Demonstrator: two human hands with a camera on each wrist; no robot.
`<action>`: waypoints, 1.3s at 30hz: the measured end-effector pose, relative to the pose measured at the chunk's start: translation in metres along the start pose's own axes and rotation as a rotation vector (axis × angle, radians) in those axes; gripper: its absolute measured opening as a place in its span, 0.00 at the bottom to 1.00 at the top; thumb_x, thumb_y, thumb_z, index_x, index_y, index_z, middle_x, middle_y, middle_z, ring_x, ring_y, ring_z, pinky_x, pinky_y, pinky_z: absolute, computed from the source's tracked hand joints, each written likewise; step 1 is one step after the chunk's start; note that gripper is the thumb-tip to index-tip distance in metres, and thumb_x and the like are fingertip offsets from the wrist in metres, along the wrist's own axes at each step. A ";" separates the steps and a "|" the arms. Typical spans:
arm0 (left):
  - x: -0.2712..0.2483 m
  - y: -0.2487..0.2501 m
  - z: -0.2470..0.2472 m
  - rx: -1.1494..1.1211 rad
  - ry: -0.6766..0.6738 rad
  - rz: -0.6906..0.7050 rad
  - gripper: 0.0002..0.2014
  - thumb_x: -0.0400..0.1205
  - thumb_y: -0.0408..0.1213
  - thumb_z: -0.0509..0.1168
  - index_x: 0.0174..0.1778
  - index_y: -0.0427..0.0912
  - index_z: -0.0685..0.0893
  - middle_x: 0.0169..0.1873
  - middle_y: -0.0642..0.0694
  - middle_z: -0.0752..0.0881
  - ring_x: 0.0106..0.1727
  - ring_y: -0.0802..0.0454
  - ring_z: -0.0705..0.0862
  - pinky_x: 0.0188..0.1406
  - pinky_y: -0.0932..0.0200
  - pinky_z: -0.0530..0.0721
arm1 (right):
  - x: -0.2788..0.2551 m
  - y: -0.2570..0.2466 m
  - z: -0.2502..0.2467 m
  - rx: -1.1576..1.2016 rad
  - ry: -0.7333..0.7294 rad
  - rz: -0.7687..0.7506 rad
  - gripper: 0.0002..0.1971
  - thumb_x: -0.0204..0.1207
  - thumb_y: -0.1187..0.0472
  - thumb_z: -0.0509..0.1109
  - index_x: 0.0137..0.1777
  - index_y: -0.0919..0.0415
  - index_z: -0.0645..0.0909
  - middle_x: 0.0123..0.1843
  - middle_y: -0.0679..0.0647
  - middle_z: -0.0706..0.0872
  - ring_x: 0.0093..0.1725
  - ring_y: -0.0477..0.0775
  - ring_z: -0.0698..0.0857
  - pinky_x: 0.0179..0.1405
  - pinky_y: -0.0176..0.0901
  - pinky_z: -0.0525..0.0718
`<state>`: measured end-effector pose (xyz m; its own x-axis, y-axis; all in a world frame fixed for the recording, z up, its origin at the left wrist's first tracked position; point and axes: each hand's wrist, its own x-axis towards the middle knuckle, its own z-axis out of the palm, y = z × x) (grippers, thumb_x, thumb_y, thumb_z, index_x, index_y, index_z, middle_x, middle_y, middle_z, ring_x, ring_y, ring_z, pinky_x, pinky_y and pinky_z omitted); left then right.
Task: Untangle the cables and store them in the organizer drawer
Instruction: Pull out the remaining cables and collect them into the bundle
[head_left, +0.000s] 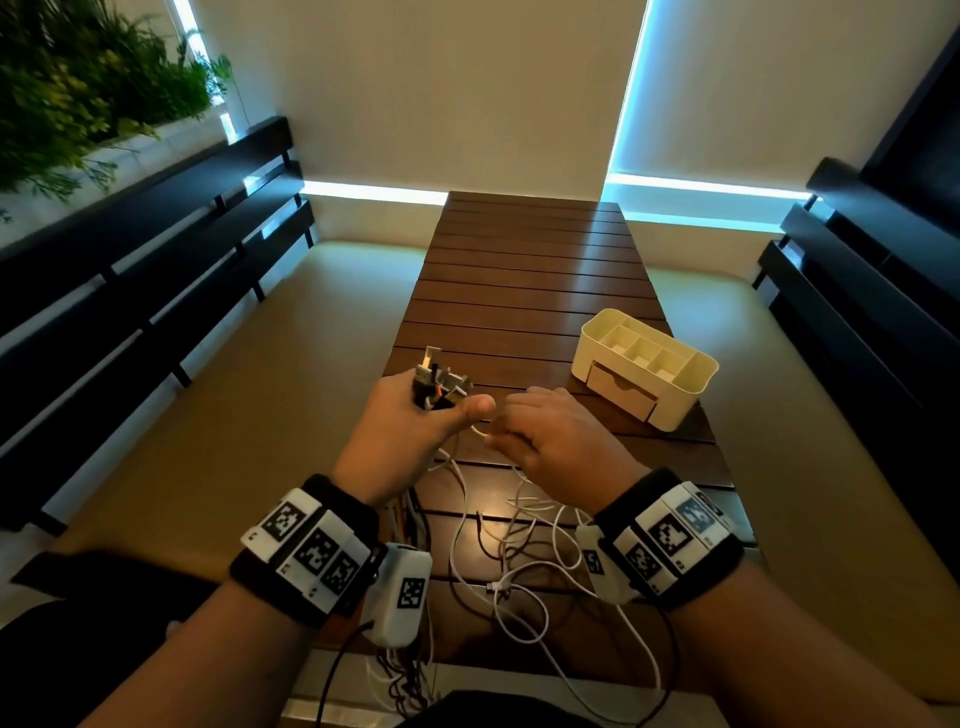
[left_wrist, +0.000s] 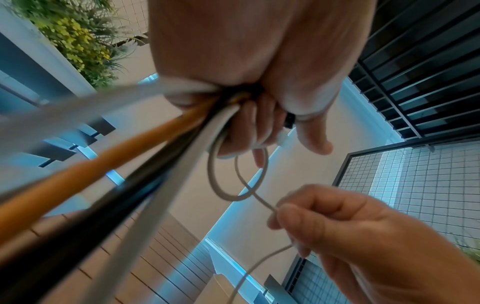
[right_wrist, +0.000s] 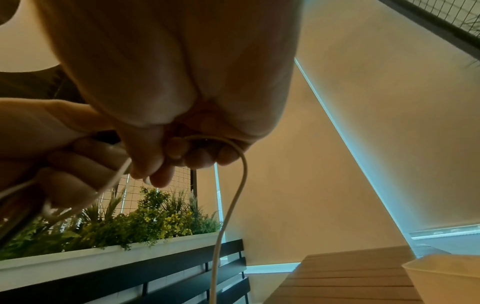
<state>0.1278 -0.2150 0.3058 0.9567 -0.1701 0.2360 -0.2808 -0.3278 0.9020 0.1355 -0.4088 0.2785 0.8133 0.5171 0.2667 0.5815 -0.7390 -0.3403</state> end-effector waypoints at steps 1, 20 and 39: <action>0.001 0.000 0.000 0.036 -0.046 0.003 0.30 0.70 0.57 0.73 0.48 0.28 0.87 0.38 0.32 0.87 0.35 0.42 0.83 0.36 0.54 0.81 | 0.001 -0.002 0.001 0.019 0.016 -0.020 0.10 0.85 0.51 0.63 0.49 0.53 0.85 0.43 0.42 0.81 0.46 0.44 0.74 0.47 0.42 0.69; 0.000 -0.006 -0.024 -0.163 -0.128 0.003 0.07 0.80 0.37 0.71 0.38 0.38 0.86 0.19 0.58 0.77 0.21 0.64 0.72 0.25 0.72 0.71 | 0.015 -0.004 0.007 0.482 0.202 0.102 0.07 0.85 0.55 0.66 0.46 0.47 0.82 0.34 0.46 0.83 0.33 0.45 0.80 0.32 0.34 0.77; 0.030 -0.035 -0.044 -0.358 0.048 -0.290 0.14 0.76 0.42 0.75 0.52 0.35 0.89 0.21 0.50 0.66 0.23 0.52 0.60 0.25 0.58 0.61 | 0.029 0.035 0.024 0.392 0.026 0.341 0.13 0.85 0.49 0.64 0.41 0.51 0.85 0.29 0.46 0.80 0.27 0.41 0.75 0.29 0.32 0.74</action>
<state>0.1699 -0.1680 0.2969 0.9967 -0.0724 -0.0361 0.0353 -0.0122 0.9993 0.1803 -0.4093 0.2525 0.9601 0.2604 0.1023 0.2516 -0.6437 -0.7227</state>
